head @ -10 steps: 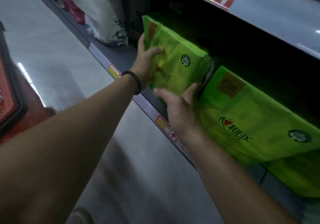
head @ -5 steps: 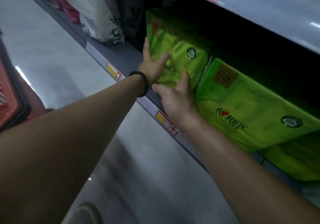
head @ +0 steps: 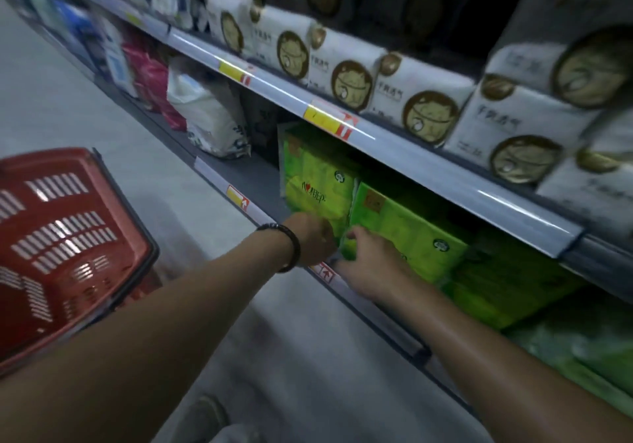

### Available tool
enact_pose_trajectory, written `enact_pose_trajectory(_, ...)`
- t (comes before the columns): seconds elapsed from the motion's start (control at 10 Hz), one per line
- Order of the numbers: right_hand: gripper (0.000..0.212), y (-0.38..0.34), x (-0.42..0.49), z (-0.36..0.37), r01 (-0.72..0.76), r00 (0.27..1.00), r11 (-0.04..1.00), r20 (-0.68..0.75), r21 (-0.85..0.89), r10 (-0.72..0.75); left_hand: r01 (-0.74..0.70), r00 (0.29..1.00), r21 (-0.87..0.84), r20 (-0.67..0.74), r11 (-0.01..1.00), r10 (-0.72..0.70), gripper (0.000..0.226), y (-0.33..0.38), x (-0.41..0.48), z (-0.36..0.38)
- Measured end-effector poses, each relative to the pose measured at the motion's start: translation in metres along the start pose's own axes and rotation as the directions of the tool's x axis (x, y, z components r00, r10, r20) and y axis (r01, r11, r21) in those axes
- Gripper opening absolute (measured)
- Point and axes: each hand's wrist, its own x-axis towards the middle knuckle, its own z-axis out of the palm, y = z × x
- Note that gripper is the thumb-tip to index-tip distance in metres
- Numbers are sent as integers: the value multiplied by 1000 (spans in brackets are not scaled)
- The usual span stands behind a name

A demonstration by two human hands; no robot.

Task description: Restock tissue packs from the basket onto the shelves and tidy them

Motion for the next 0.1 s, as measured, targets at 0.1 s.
enact_pose_trajectory(0.1, 55, 4, -47, -28, -12, 999, 992, 30, -124, 16, -62, 998, 150, 6, 987, 62, 33, 30, -65, 3)
